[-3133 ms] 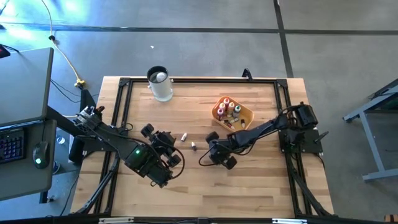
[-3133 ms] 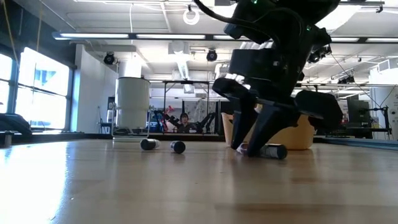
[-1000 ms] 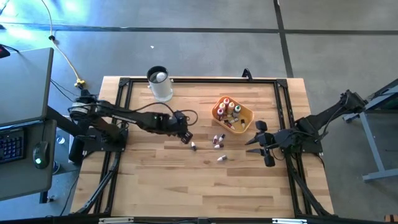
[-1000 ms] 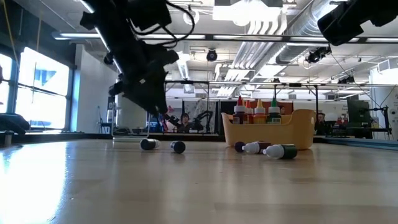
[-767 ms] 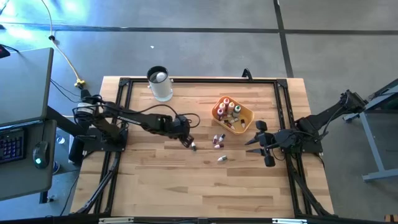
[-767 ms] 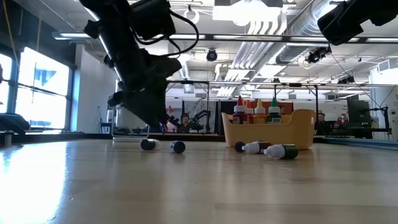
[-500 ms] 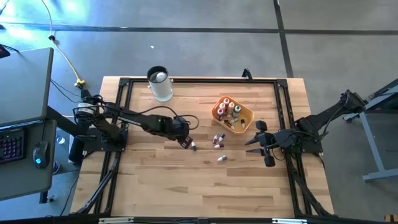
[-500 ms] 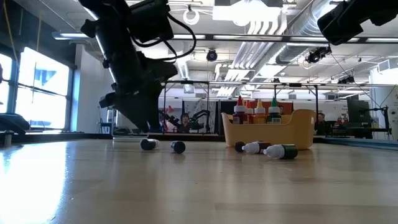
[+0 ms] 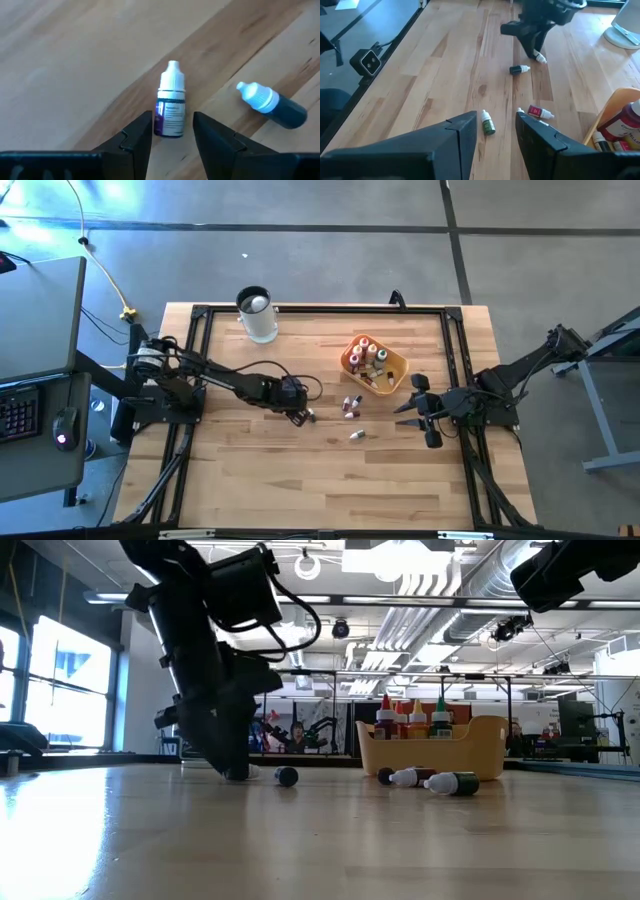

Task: Pick & Place food coloring
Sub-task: Put the small violet food coloring bottle into the yellow bin

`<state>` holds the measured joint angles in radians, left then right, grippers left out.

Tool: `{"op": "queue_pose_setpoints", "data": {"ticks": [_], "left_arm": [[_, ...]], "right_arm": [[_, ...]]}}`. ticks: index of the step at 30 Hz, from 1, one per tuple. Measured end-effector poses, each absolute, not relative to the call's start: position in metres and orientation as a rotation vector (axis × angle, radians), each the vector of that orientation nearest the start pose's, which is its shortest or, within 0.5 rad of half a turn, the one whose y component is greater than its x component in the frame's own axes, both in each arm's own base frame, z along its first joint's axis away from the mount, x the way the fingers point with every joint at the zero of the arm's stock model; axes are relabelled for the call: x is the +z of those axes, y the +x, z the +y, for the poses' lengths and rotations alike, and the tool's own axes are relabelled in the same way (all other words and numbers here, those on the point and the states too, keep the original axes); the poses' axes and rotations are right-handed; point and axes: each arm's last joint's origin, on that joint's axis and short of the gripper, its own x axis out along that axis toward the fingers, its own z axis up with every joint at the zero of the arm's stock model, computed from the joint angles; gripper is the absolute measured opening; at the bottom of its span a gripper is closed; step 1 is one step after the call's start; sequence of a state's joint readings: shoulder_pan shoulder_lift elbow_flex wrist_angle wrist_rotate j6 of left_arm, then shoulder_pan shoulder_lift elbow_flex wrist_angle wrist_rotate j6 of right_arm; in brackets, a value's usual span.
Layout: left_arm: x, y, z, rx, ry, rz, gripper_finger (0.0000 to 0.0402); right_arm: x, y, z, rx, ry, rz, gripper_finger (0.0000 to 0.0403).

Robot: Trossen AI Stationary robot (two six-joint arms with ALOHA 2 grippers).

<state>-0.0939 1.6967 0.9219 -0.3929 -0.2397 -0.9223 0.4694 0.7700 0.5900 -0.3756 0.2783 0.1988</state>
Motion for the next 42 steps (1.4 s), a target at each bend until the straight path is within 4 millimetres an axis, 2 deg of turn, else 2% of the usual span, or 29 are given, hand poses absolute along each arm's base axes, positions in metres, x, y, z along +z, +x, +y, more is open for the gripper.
{"op": "queue_pose_setpoints", "data": {"ticks": [8, 24, 34, 39, 42], "left_arm": [[0.137, 0.311, -0.023, 0.678, -0.547, 0.994, 0.0142], [0.137, 0.314, -0.022, 0.686, -0.539, 0.952, 0.014], [0.137, 0.313, -0.021, 0.707, -0.558, 0.942, 0.0067], [0.142, 0.326, -0.022, 0.68, -0.66, 0.828, 0.0071], [0.158, 0.343, -0.024, 0.599, -0.669, 0.667, 0.0074]], "right_arm": [[0.252, 0.149, 0.067, 0.134, -0.01, 0.533, 0.0129], [0.252, 0.149, 0.067, 0.134, -0.009, 0.533, 0.0129], [0.252, 0.149, 0.067, 0.134, -0.009, 0.533, 0.0129], [0.252, 0.149, 0.067, 0.134, -0.008, 0.533, 0.0129], [0.252, 0.149, 0.067, 0.133, -0.009, 0.533, 0.0129]]}}
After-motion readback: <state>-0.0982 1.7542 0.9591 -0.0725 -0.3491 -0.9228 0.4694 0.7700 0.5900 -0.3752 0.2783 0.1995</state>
